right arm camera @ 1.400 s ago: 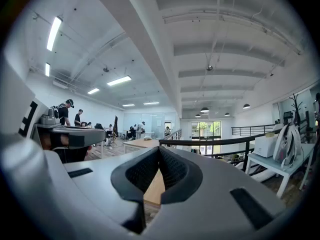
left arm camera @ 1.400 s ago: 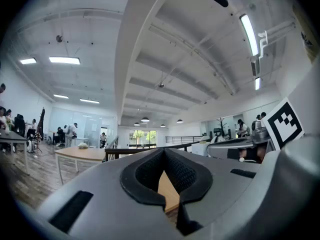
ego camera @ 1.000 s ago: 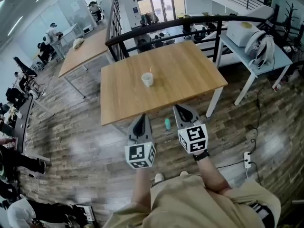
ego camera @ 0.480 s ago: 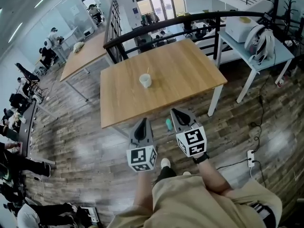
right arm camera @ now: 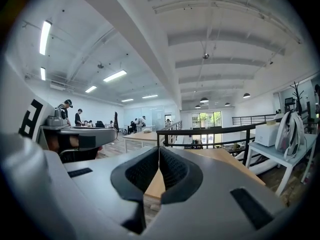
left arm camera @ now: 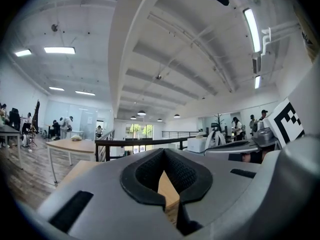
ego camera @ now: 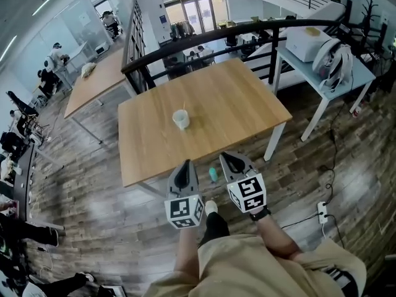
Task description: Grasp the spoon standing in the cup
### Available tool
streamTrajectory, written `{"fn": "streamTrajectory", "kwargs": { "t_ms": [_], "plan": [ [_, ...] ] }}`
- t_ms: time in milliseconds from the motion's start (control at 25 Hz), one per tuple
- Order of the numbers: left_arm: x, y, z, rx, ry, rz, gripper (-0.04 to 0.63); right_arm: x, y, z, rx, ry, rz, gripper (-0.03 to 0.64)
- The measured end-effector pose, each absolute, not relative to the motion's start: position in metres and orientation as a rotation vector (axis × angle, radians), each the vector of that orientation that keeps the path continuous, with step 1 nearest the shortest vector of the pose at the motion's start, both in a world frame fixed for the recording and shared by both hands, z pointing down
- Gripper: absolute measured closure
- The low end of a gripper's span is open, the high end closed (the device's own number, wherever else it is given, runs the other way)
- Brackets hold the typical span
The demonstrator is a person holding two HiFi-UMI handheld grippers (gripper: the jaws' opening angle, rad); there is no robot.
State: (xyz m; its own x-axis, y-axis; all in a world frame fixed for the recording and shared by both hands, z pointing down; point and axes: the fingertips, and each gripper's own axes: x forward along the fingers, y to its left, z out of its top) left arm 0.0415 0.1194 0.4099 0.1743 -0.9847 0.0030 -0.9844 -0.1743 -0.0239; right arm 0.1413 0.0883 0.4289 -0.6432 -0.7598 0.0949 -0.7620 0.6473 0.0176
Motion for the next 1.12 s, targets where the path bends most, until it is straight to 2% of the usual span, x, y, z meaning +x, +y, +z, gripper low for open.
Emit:
{"fn": "streamTrajectory", "kwargs": {
  "t_ms": [680, 1120],
  "plan": [
    [-0.118, -0.109, 0.394, -2.367, 2.003, -0.013, 0.584, -0.004, -0.144, 0.406, 1.313, -2.7, -0.071, 0.604],
    [-0.173, -0.18, 0.412, -2.388, 2.026, -0.044, 0.584, -0.029, -0.225, 0.425, 1.37, -2.636, -0.055, 0.604]
  ]
}}
